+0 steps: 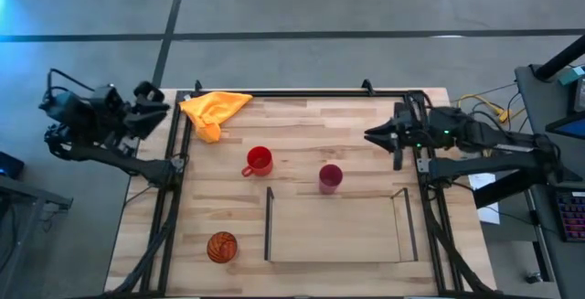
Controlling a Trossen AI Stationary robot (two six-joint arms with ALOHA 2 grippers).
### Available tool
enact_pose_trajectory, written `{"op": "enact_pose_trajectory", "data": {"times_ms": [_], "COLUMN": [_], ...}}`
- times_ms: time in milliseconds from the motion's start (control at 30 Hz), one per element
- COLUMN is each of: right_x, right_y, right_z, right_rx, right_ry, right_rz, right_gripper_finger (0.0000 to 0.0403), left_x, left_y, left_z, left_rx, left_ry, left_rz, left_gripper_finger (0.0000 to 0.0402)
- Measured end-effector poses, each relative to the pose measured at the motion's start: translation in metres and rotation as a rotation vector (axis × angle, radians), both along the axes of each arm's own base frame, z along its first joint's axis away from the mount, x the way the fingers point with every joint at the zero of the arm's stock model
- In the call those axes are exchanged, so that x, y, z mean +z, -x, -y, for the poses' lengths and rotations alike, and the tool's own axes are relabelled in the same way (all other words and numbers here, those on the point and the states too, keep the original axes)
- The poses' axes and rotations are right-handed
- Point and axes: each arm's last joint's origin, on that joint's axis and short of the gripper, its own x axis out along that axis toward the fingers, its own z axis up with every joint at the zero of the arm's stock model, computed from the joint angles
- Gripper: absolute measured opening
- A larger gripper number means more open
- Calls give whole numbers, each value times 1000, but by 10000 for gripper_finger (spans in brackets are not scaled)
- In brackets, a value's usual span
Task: Stack small to large cups/mugs on shelf
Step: Put the pink cup on the shelf
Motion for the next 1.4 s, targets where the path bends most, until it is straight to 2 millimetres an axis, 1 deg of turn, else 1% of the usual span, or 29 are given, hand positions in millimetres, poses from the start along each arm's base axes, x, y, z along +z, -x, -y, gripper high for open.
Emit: {"op": "enact_pose_trajectory", "data": {"times_ms": [200, 367, 467, 567, 667, 767, 867, 967, 1067, 1133, 1200, 1300, 1400], "right_x": [-6, -7, -4, 4, 13, 22, 33, 44, 52, 55, 60, 62, 60], "right_y": [-19, -32, -40, -46, -53, -58, -63, -66, -70, -74, -78, -86, -93], "right_z": [2, 3, 3, 4, 4, 5, 5, 5, 6, 6, 7, 8, 9], "right_rx": [4, -36, -56, -58, -55, -49, -33, -31, -34, -33, -29, -59, -64], "right_ry": [8, -121, -181, -189, -192, -181, -129, -116, -119, -110, -80, -76, -81], "right_rz": [-73, -92, -91, -84, -72, -64, -70, -117, -175, -212, -225, -237, -284], "right_gripper_finger": [68, 68, 68, 68, 68, 68, 68, 68, 68, 68, 68, 68, 68], "left_x": [-1, -1, -1, -3, -2, -3, -2, -1, -1, 4, 8, 11, 11], "left_y": [18, 19, 18, 17, 16, 16, 12, 4, 1, 3, 6, 9, 8], "left_z": [-1, -2, -3, -7, -8, -9, -8, -7, -7, -9, -12, -13, -13], "left_rx": [-71, -63, -6, 108, 179, 201, 210, 233, 271, 352, 440, 450, 447], "left_ry": [-20, -26, -4, 39, 25, 2, -11, -35, -44, -66, -50, -36, -40], "left_rz": [51, 52, 44, 18, -21, -63, -95, -133, -160, -154, -141, -122, -127], "left_gripper_finger": [74, 74, 74, 74, 74, 74, 74, 74, 74, 74, 74, 74, 74]}}
